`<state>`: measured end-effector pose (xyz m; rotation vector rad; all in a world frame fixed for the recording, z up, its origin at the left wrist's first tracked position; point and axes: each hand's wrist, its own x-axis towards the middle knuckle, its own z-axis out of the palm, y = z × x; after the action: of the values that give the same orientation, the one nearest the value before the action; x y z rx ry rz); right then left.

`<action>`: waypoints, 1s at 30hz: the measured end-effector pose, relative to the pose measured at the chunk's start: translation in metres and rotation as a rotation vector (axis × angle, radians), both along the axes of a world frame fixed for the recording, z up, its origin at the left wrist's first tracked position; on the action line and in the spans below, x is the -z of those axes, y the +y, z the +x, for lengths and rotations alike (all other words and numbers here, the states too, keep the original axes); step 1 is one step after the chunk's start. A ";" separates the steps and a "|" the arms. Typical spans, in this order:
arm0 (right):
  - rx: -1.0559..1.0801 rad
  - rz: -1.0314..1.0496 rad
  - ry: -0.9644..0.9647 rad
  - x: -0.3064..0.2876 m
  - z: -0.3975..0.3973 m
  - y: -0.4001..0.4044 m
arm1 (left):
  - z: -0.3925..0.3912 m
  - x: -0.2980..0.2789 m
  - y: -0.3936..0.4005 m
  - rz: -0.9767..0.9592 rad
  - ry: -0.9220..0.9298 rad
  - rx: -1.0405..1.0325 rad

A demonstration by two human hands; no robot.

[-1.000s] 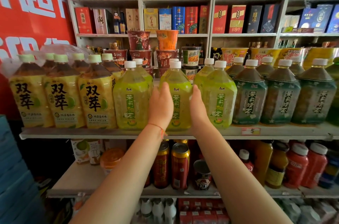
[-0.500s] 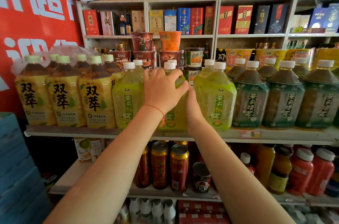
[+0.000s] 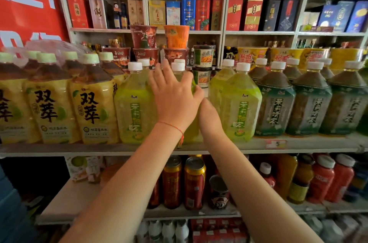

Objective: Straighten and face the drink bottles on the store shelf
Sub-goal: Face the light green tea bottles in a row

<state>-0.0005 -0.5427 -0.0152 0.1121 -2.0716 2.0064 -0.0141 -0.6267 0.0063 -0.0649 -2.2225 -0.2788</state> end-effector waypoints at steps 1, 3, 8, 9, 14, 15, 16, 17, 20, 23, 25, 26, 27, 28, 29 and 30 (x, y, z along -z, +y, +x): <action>0.034 0.049 0.101 0.000 0.001 0.005 | -0.001 0.001 0.004 0.035 0.029 0.026; 0.130 0.084 0.288 -0.001 0.007 0.018 | -0.002 0.004 0.012 0.074 0.150 0.141; 0.590 0.240 0.730 -0.008 0.014 0.061 | 0.006 0.010 0.041 0.119 0.290 0.536; 0.642 0.265 0.735 -0.011 0.011 0.069 | 0.009 0.010 0.048 0.141 0.217 0.574; 0.437 0.488 0.363 -0.020 -0.008 0.092 | 0.009 0.010 0.078 0.640 -0.252 0.751; 0.420 0.539 0.358 -0.020 -0.010 0.093 | 0.005 0.012 0.083 0.770 -0.282 0.761; 0.404 0.557 0.366 -0.020 -0.011 0.094 | 0.001 0.016 0.089 0.898 -0.298 0.762; 0.382 0.553 0.361 -0.020 -0.011 0.095 | -0.005 0.019 0.093 1.005 -0.330 0.739; 0.340 0.530 0.357 -0.024 -0.009 0.096 | -0.016 0.028 0.100 1.162 -0.361 0.714; 0.276 0.577 0.317 -0.029 -0.007 0.095 | -0.018 0.032 0.101 1.135 -0.342 0.697; 0.194 0.582 0.228 -0.026 -0.007 0.100 | -0.017 0.029 0.103 1.223 -0.312 0.688; 0.147 0.548 0.163 -0.021 -0.008 0.103 | -0.016 0.029 0.103 1.241 -0.288 0.668; 0.103 0.495 0.105 -0.014 -0.006 0.107 | -0.014 0.028 0.103 1.242 -0.254 0.645; 0.069 0.435 0.061 -0.004 -0.003 0.109 | -0.011 0.026 0.104 1.234 -0.232 0.625; 0.051 0.383 0.043 0.007 -0.001 0.109 | -0.011 0.026 0.103 1.242 -0.214 0.603; 0.055 0.349 0.039 0.018 0.000 0.107 | -0.011 0.026 0.103 1.258 -0.207 0.591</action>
<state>-0.0003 -0.4356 -0.0332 0.1557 -2.3509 1.5814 -0.0248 -0.5242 -0.0193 0.0003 -1.7892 -1.9868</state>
